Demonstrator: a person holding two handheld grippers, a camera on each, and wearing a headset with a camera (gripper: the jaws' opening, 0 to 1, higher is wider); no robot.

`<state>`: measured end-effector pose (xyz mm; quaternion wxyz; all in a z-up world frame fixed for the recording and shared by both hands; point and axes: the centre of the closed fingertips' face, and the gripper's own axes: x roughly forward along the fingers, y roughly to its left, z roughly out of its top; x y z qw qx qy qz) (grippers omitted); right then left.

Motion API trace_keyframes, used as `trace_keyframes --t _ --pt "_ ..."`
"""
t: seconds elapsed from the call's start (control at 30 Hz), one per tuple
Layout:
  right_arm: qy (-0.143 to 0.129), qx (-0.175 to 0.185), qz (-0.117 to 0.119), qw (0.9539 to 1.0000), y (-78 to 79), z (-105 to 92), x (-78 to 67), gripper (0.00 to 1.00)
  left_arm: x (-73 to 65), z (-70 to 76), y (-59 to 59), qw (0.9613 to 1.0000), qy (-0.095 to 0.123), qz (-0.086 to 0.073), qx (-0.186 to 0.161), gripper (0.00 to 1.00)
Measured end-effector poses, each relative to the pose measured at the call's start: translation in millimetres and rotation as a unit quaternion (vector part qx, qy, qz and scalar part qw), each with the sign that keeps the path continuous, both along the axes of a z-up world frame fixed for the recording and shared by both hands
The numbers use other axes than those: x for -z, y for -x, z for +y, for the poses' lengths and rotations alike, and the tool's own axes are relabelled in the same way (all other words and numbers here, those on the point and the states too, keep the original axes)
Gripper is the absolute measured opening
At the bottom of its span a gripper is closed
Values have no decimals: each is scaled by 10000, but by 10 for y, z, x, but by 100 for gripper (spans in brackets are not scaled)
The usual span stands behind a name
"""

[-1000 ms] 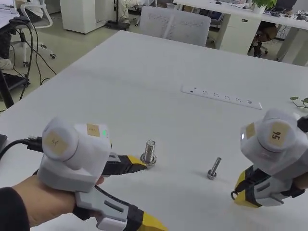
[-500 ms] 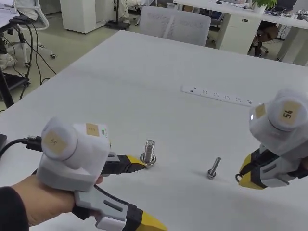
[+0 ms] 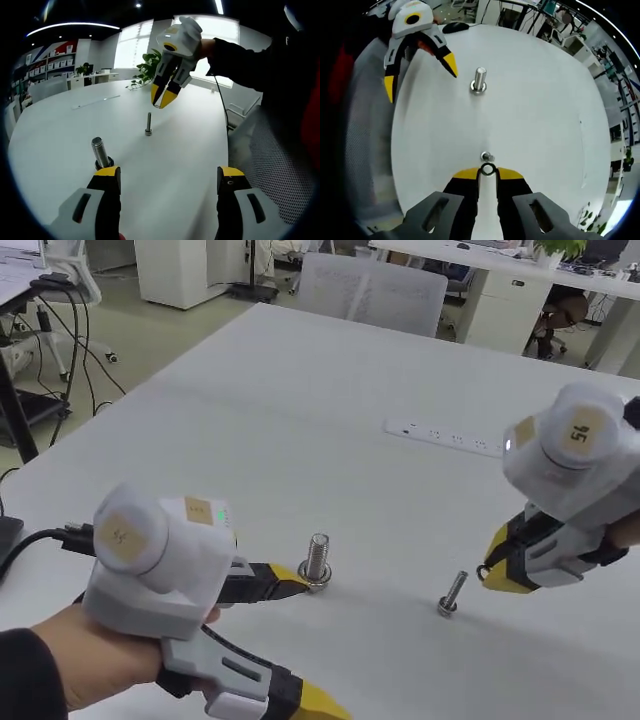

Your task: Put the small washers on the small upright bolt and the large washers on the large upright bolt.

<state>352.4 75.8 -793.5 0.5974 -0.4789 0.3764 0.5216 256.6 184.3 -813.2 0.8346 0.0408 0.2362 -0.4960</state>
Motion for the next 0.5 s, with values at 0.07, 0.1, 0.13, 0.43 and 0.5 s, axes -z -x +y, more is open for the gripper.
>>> trace_keyframes --t 0.07,0.1,0.13,0.43,0.5 --pt "11 -45 15 10000 -7 30 6 14 3 0 0 10000 -1 5 3 79" --pt "20 -69 15 10000 -14 44 14 14 5 -1 1 10000 -3 10 6 79" --pt "32 -82 21 10000 -30 38 28 14 6 0 1 10000 -7 10 6 79" --pt "99 -164 105 9998 -87 70 113 14 16 8 -2 10000 1 29 -16 78" --pt "119 -163 123 9997 -91 72 126 14 17 9 -3 10000 5 33 -20 78"
